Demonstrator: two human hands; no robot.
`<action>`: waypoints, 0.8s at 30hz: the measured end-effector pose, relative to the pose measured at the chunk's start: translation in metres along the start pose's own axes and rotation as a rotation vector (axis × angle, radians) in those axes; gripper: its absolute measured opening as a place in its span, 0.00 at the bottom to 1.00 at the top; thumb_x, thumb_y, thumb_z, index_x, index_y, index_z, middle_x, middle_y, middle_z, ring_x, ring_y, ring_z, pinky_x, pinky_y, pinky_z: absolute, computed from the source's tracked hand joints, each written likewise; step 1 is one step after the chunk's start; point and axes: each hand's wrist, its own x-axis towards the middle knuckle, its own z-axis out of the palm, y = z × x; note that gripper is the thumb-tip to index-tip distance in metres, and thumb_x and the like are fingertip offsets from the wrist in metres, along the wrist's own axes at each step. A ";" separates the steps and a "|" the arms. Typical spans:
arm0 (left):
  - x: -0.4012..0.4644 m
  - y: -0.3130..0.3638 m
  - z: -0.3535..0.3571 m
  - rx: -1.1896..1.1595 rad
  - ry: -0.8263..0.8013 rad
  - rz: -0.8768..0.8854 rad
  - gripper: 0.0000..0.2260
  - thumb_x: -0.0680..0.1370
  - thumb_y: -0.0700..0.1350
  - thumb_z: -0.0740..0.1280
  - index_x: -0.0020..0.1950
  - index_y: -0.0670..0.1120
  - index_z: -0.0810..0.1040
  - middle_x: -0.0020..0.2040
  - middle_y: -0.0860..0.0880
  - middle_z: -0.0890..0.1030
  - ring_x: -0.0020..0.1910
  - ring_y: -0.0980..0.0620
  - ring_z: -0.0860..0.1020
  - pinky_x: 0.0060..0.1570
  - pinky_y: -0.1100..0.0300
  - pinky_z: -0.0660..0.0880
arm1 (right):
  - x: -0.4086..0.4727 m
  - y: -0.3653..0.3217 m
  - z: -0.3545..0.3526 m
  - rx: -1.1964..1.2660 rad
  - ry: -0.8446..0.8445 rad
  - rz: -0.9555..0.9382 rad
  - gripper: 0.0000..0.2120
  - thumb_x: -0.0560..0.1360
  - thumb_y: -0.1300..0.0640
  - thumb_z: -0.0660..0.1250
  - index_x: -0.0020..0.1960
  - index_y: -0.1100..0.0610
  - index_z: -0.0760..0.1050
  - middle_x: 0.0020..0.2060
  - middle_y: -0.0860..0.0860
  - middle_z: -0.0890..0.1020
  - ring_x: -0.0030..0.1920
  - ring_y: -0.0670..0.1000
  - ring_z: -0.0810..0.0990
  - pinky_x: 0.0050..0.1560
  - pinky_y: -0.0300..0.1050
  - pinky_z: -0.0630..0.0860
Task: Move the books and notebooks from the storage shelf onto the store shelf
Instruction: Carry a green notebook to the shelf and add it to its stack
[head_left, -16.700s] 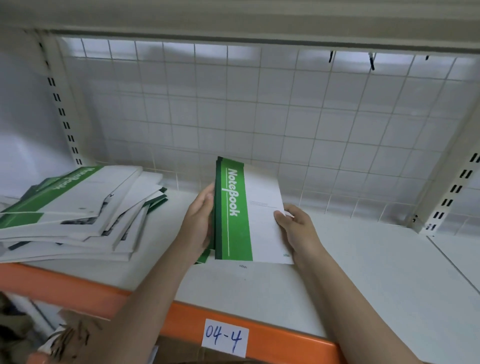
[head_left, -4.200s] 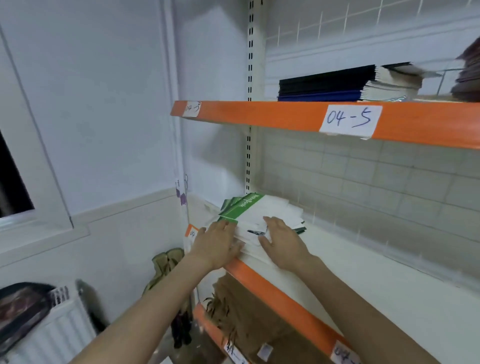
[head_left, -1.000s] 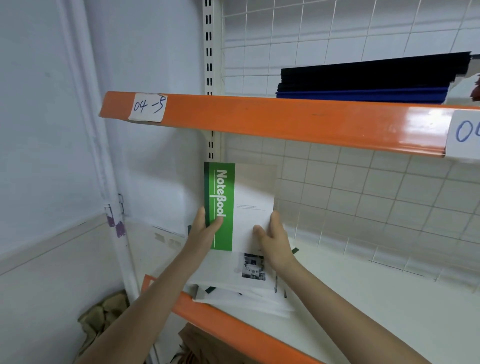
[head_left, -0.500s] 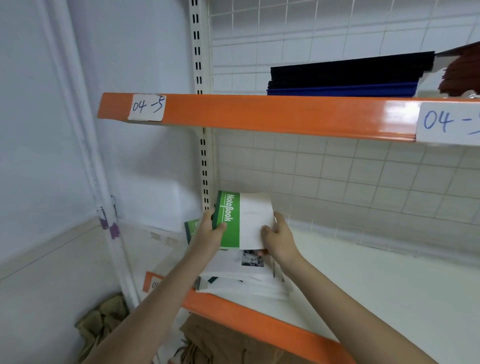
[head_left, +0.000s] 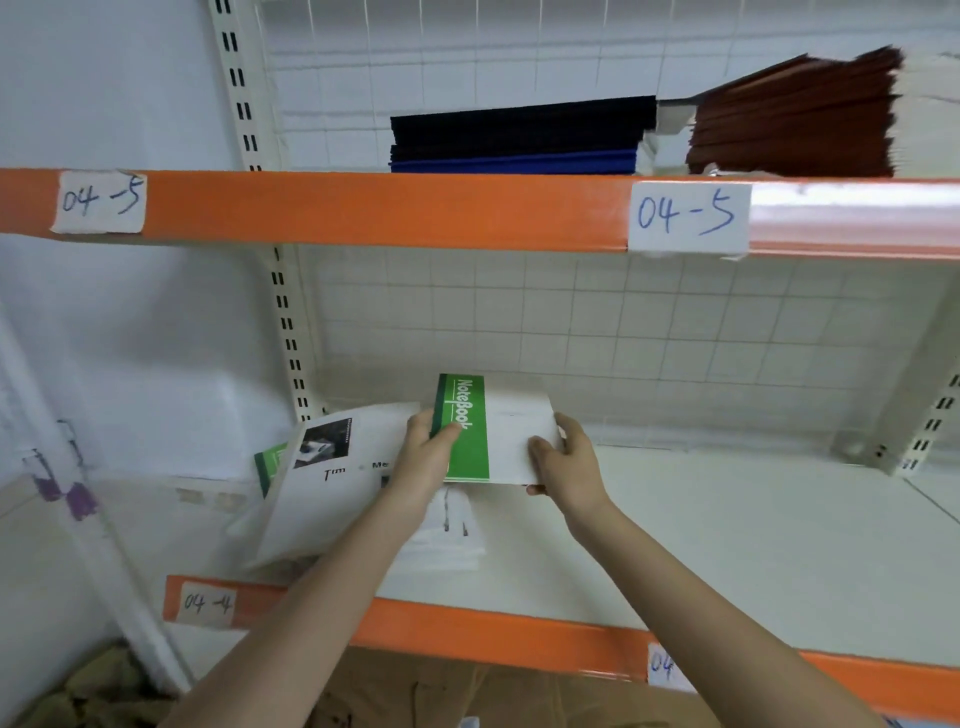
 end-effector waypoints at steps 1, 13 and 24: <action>-0.001 0.000 0.010 -0.009 -0.021 -0.010 0.08 0.79 0.41 0.63 0.57 0.50 0.69 0.51 0.47 0.78 0.53 0.44 0.78 0.60 0.41 0.73 | 0.000 0.001 -0.010 0.000 0.020 0.004 0.18 0.78 0.65 0.58 0.67 0.57 0.65 0.53 0.55 0.76 0.39 0.49 0.77 0.24 0.36 0.74; -0.055 -0.006 0.169 -0.110 -0.257 -0.129 0.14 0.80 0.39 0.60 0.65 0.46 0.67 0.50 0.45 0.78 0.41 0.50 0.77 0.41 0.57 0.74 | -0.019 0.018 -0.167 0.012 0.235 0.070 0.19 0.79 0.64 0.57 0.69 0.59 0.64 0.57 0.56 0.75 0.46 0.53 0.77 0.27 0.38 0.74; -0.140 -0.026 0.326 -0.098 -0.359 -0.132 0.12 0.81 0.41 0.60 0.63 0.49 0.67 0.49 0.49 0.77 0.46 0.49 0.77 0.46 0.54 0.75 | -0.071 0.025 -0.340 -0.008 0.342 0.116 0.18 0.79 0.62 0.59 0.68 0.56 0.63 0.49 0.49 0.74 0.48 0.54 0.77 0.27 0.39 0.77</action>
